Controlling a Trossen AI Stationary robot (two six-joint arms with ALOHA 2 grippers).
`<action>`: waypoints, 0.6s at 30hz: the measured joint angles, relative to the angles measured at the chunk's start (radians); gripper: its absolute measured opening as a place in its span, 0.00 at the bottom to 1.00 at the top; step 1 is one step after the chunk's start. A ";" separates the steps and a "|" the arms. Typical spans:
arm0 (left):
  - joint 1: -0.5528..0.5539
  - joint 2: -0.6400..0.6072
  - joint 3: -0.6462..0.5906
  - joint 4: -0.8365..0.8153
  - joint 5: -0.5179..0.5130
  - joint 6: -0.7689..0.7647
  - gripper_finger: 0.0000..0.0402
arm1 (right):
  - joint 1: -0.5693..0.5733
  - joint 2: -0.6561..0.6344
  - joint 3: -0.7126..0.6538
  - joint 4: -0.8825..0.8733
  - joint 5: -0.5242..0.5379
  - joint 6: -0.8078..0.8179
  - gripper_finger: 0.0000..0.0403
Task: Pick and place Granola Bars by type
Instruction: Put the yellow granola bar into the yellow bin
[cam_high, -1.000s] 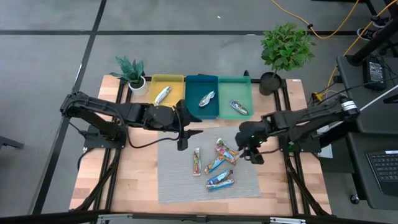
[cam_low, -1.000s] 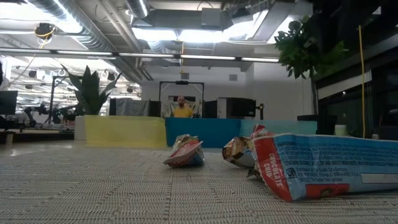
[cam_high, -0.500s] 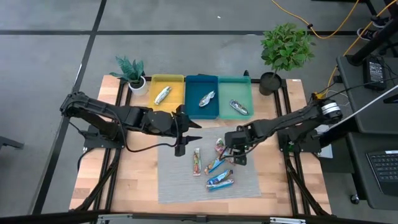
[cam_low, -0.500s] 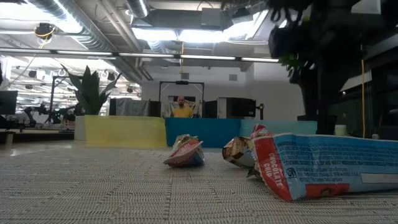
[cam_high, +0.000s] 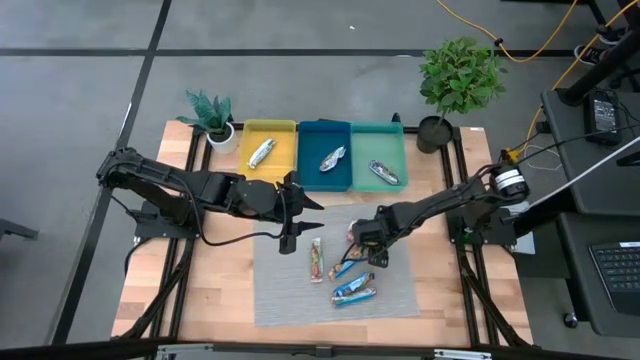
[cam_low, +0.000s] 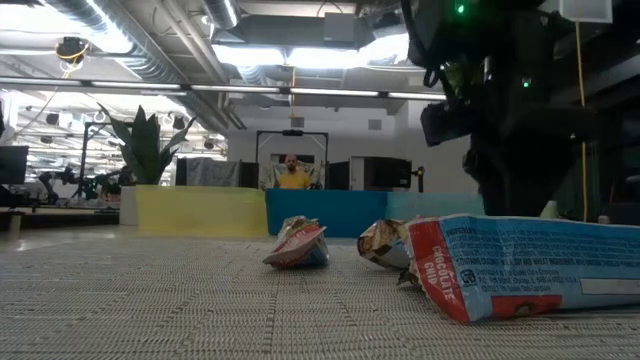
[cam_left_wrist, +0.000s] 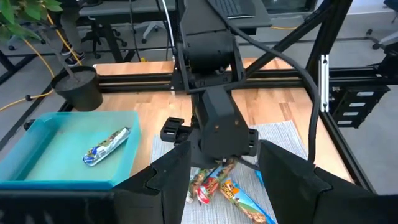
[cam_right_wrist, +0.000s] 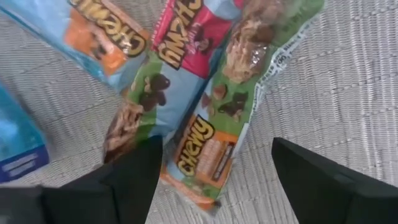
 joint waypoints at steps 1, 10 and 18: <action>0.000 0.000 0.000 0.000 0.000 0.000 0.44 | 0.000 0.004 0.000 0.002 0.000 -0.001 0.75; 0.000 0.000 0.000 -0.003 0.000 -0.007 0.44 | 0.000 0.007 0.000 0.023 0.005 -0.003 0.64; -0.002 0.000 0.000 -0.003 0.000 -0.008 0.44 | 0.000 0.007 0.000 0.024 0.051 0.004 0.40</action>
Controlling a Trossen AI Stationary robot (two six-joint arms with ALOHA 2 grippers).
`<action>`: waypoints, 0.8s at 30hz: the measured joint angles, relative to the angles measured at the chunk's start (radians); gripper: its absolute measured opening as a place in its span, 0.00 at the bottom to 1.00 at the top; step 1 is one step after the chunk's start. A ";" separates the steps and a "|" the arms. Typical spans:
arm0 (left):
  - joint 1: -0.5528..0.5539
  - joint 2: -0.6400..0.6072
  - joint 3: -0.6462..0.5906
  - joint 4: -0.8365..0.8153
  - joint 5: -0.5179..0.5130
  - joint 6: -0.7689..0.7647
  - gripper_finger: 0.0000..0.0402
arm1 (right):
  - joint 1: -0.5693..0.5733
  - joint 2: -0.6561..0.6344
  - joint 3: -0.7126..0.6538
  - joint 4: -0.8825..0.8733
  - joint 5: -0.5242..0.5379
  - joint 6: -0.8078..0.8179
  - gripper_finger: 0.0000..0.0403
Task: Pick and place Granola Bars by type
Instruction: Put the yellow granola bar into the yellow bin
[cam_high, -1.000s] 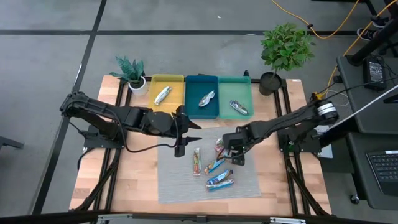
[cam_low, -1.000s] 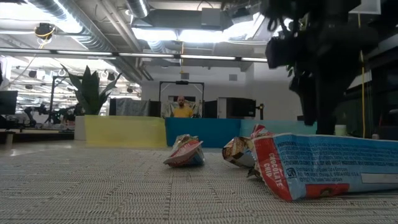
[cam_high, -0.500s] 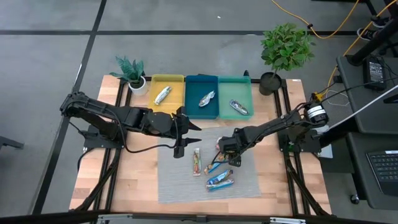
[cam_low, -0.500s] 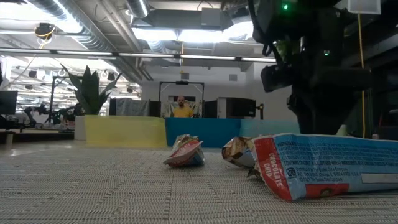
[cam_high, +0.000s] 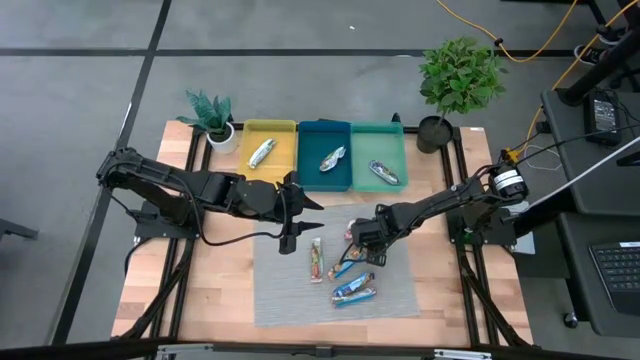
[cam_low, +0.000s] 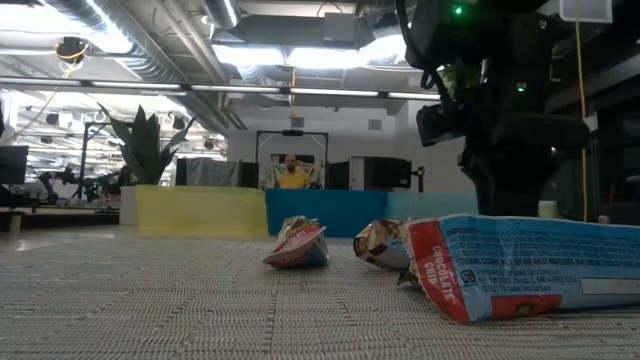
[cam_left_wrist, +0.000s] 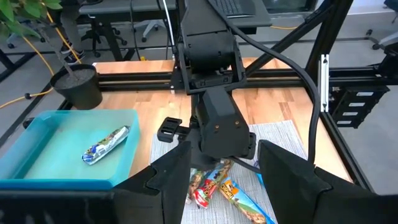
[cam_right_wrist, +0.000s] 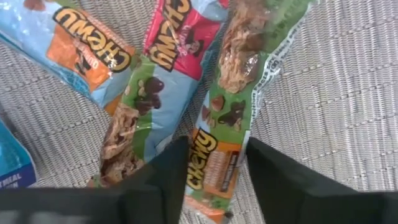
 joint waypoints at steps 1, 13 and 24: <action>-0.001 0.000 0.000 0.000 0.000 0.000 0.44 | 0.000 0.000 0.000 0.000 0.000 0.007 0.36; -0.001 0.000 0.000 -0.007 0.000 -0.006 0.44 | 0.005 -0.017 0.002 -0.015 0.003 0.043 0.03; -0.001 0.000 0.000 -0.017 -0.003 -0.017 0.44 | 0.055 -0.326 0.001 -0.149 0.185 0.133 0.02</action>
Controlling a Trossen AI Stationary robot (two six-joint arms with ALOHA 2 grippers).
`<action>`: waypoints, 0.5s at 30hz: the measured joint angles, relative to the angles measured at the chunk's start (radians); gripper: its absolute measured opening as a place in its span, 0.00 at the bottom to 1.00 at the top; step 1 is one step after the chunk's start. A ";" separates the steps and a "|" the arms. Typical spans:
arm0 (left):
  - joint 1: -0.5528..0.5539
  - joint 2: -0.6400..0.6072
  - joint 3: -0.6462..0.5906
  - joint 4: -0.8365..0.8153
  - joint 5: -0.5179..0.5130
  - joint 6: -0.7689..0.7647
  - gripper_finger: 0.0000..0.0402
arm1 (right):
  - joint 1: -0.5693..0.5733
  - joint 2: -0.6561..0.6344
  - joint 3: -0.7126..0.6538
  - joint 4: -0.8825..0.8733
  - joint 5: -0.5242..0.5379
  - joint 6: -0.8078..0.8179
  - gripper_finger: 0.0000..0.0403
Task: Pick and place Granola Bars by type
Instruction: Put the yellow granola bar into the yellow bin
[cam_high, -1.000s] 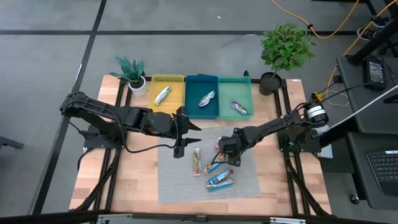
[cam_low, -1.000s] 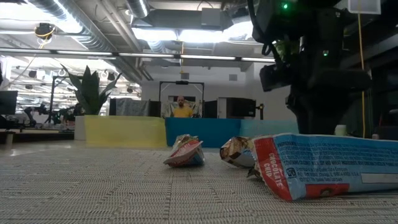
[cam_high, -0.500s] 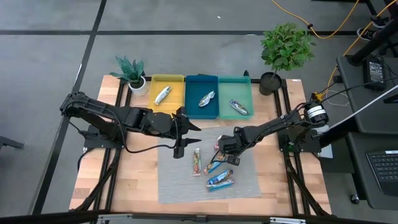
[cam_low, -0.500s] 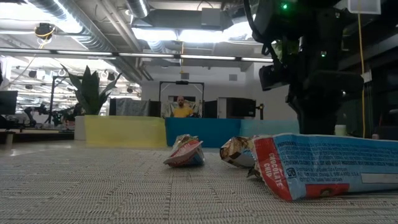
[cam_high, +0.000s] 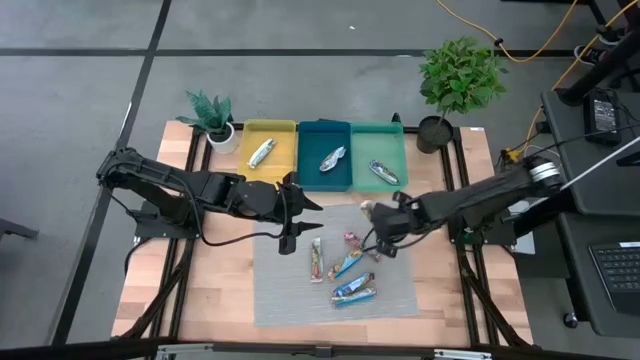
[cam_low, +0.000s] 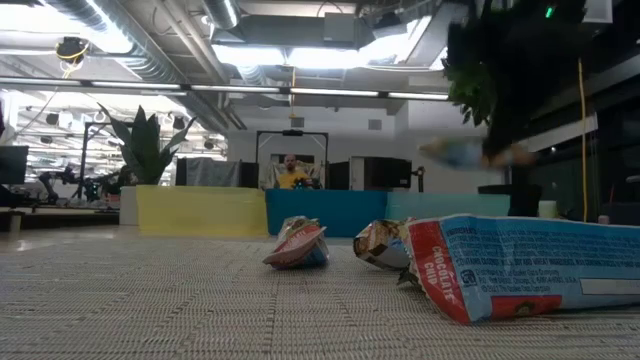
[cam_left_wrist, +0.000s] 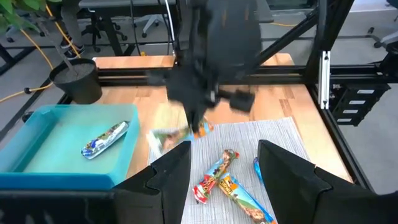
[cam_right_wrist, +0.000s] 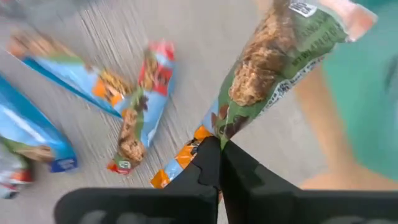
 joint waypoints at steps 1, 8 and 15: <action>0.000 0.000 0.000 0.000 0.000 0.000 0.44 | 0.007 -0.037 0.000 0.000 0.019 0.002 0.02; 0.001 0.000 0.000 0.001 -0.073 0.000 0.44 | 0.041 -0.230 0.000 0.024 0.154 -0.061 0.02; 0.001 0.000 0.000 0.007 -0.108 -0.003 0.44 | 0.043 -0.301 0.000 0.087 0.230 -0.191 0.01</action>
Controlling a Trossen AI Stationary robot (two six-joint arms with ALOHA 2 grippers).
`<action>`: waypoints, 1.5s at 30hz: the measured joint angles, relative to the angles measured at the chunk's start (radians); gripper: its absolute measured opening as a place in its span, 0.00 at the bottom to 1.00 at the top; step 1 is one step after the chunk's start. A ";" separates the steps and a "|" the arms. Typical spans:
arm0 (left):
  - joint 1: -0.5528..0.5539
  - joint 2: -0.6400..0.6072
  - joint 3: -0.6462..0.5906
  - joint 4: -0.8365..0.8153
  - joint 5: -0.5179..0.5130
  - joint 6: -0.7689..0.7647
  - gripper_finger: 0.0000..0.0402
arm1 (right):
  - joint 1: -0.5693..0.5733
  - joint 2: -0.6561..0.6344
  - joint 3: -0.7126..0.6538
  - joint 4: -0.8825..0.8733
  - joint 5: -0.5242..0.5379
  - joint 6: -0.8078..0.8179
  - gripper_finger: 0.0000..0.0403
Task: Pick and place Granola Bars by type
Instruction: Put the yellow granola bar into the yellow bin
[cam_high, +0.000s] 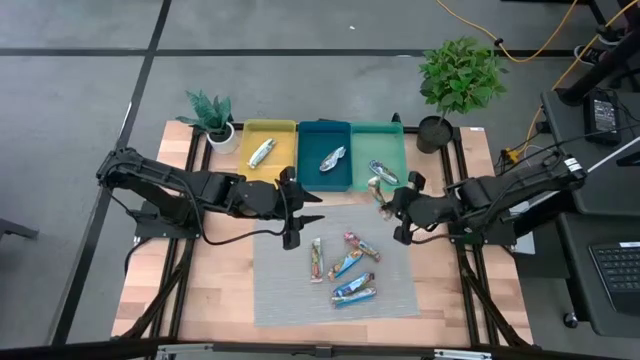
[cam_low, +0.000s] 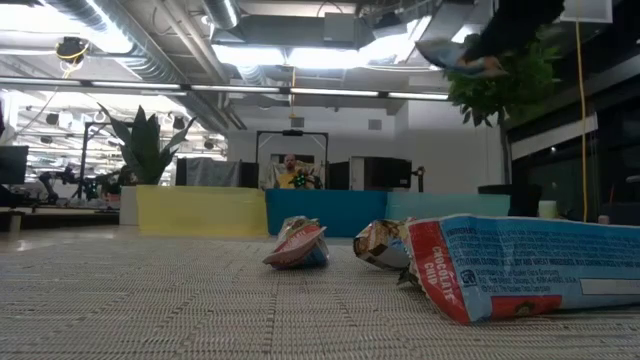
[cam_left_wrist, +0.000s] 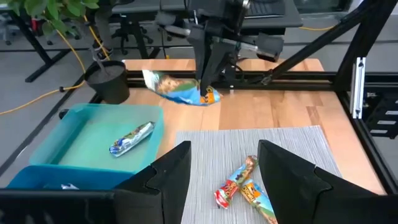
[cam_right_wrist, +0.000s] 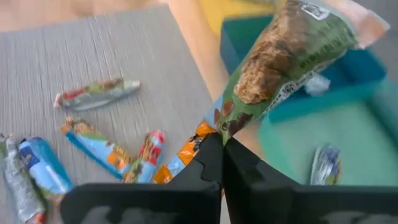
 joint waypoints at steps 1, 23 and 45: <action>0.000 0.000 0.000 0.000 0.000 -0.006 0.44 | 0.000 -0.004 0.000 0.017 0.010 -0.024 0.01; 0.040 0.000 0.000 0.094 -0.048 -0.050 0.45 | -0.078 -0.011 0.000 0.486 -0.156 -0.517 0.01; 0.144 0.058 0.000 0.413 0.111 0.004 0.73 | -0.109 -0.010 0.000 0.640 -0.218 -0.606 0.01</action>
